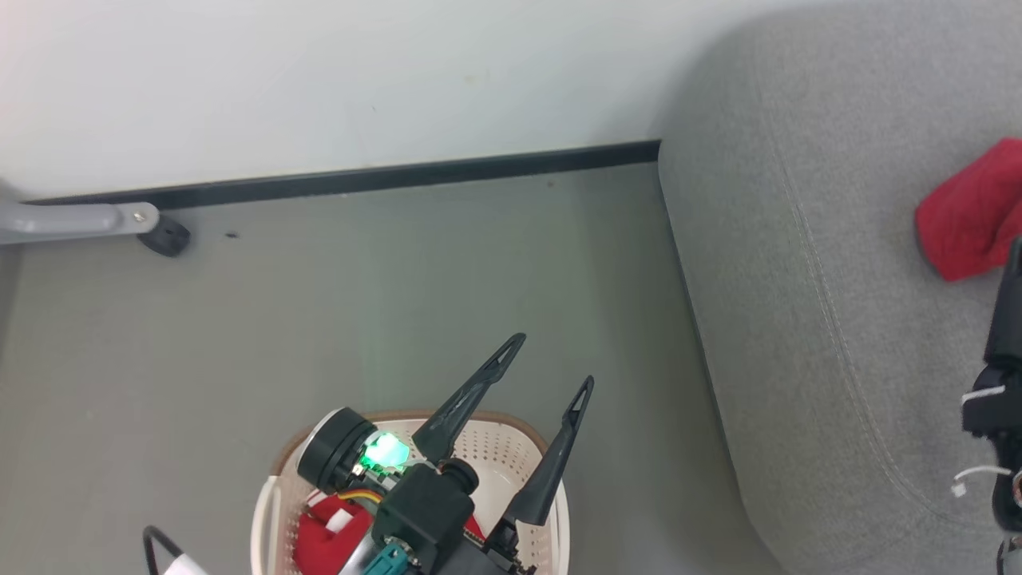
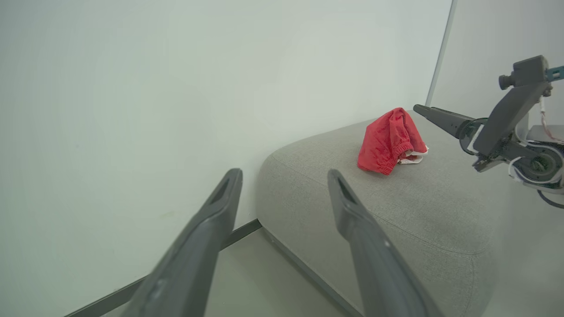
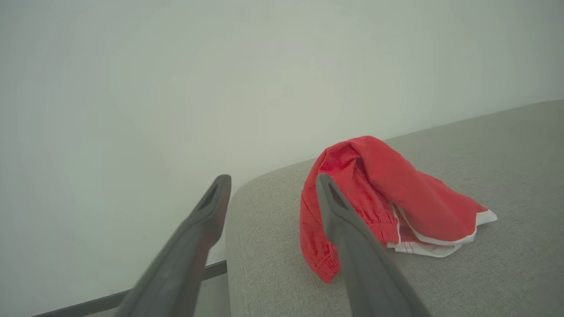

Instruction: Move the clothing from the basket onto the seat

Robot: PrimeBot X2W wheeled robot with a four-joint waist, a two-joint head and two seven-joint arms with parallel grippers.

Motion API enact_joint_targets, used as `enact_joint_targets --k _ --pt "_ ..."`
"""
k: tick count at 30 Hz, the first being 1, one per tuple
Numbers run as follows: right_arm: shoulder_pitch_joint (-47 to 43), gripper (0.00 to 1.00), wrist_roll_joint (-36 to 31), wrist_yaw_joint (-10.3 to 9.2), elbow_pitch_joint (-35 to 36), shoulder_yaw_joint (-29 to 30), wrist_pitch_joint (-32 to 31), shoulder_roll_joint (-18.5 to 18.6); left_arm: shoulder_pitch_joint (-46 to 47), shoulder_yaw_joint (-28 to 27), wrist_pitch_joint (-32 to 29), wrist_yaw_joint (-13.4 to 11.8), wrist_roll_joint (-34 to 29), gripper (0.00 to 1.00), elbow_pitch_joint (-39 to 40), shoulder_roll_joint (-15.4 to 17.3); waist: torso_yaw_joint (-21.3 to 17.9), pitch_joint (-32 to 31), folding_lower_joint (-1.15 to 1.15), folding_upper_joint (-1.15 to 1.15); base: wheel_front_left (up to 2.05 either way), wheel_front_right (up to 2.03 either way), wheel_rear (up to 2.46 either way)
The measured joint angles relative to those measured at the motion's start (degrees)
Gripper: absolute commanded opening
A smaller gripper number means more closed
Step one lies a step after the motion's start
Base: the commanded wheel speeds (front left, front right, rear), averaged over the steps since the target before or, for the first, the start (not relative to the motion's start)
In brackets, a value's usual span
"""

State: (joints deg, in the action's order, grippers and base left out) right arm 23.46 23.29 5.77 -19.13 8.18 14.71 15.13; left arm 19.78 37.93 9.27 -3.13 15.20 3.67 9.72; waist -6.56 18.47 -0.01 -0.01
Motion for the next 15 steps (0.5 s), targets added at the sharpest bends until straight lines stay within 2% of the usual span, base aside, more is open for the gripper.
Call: enact_joint_targets --k 15 --pt "-10.01 1.0 -2.88 0.29 9.4 -4.59 0.0 -3.69 -5.98 -5.06 1.1 -2.44 2.81 1.0 -0.9 0.91 5.7 -7.51 0.01 0.0 0.0 0.0 0.0"
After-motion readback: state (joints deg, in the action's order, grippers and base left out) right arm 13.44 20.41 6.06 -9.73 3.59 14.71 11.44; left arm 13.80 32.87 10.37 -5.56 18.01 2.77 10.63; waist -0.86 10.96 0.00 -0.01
